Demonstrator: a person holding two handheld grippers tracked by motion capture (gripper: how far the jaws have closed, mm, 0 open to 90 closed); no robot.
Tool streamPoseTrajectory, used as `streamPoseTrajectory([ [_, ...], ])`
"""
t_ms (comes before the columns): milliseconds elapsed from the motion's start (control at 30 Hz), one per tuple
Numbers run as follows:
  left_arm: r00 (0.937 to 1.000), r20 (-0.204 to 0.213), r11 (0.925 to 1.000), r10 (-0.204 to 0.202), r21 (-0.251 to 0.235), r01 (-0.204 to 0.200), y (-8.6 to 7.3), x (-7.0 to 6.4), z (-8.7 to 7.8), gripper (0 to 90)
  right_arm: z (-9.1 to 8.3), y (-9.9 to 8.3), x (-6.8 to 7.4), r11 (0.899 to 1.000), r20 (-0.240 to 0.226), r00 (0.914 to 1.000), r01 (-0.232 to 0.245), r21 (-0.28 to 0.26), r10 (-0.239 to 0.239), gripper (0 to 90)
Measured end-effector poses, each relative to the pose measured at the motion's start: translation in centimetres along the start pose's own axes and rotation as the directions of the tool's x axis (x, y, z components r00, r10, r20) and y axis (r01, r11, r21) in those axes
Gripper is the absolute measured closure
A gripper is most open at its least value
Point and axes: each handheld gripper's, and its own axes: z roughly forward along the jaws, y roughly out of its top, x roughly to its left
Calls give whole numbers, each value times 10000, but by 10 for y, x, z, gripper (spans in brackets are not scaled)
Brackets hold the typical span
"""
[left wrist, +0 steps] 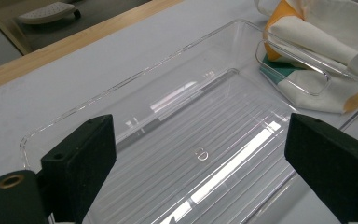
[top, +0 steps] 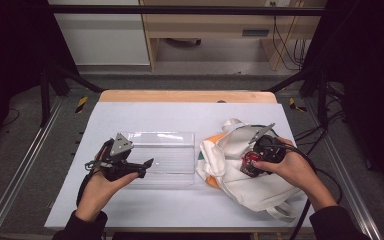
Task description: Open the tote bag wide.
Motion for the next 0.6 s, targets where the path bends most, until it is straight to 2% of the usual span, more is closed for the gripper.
streamPoseTrajectory([
  [67, 10000, -14, 10000, -2, -7, 2, 0, 1, -1, 89, 1, 0, -1, 10000, -13, 10000, -9, 15, 9, 131],
  [133, 10000, -56, 10000, 67, 14, -66, 0, 3, -3, 89, 5, 1, -2, 10000, -219, 9998, -7, 76, 9, 141],
  [367, 9999, -143, 10000, -12, -39, 12, 1, 3, -4, 89, 12, 1, -4, 9996, -230, 9997, -19, 292, 26, 145],
  [600, 9998, -54, 9997, 194, 123, -193, 1, 1, -2, 89, 18, -1, -3, 9991, -378, 9992, -91, 413, 107, 157],
])
